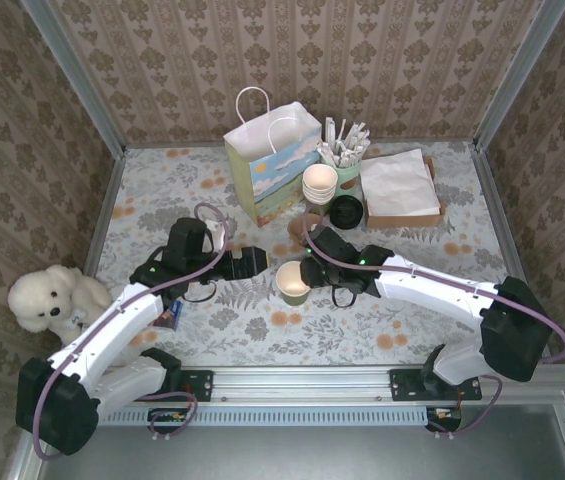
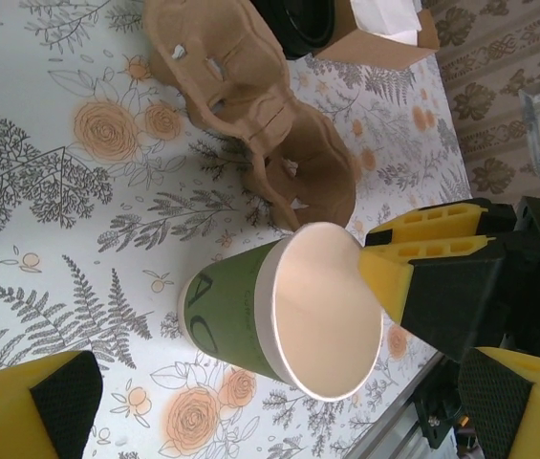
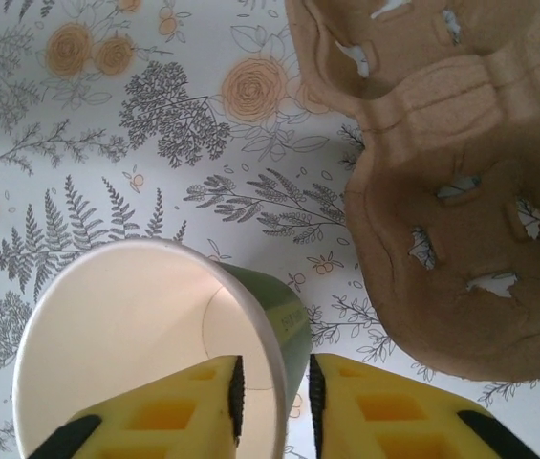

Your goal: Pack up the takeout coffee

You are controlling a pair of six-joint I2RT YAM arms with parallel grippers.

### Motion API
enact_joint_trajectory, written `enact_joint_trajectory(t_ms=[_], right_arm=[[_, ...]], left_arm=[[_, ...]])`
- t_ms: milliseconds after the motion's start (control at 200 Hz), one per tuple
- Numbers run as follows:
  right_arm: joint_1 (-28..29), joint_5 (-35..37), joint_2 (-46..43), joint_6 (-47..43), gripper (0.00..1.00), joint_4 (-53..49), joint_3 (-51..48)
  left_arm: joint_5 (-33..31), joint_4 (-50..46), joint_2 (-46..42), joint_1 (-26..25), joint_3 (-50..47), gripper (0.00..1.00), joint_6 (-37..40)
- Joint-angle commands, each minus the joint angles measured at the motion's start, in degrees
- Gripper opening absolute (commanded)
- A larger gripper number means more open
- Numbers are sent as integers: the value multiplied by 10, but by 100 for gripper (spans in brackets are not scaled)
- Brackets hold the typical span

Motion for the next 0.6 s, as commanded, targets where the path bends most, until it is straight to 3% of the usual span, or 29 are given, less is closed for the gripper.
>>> enact_joint_trajectory(t_ms=[0,160,270,335,495,595], right_arm=[[3,16,-36,0,37,-25,27],[-15,2,-51,-10,63,-60,65],[-62,-8,-58,-1,77,-81,82],[-100,-11,-61,-2,91,-83,81],[-233,-38,-51,107,92,-88,65],[-275,-32,-41,181,91,-67,51]], left_arm=[[-8,18,7,-6,8,100,6],[-27,16,16,-12,17,100,11],[-54,23,23,-12,16,100,6],[-77,44,25,-10,13,100,-6],[-137,116,32,-10,4,100,-43],[-179,117,27,-11,5,100,-50]])
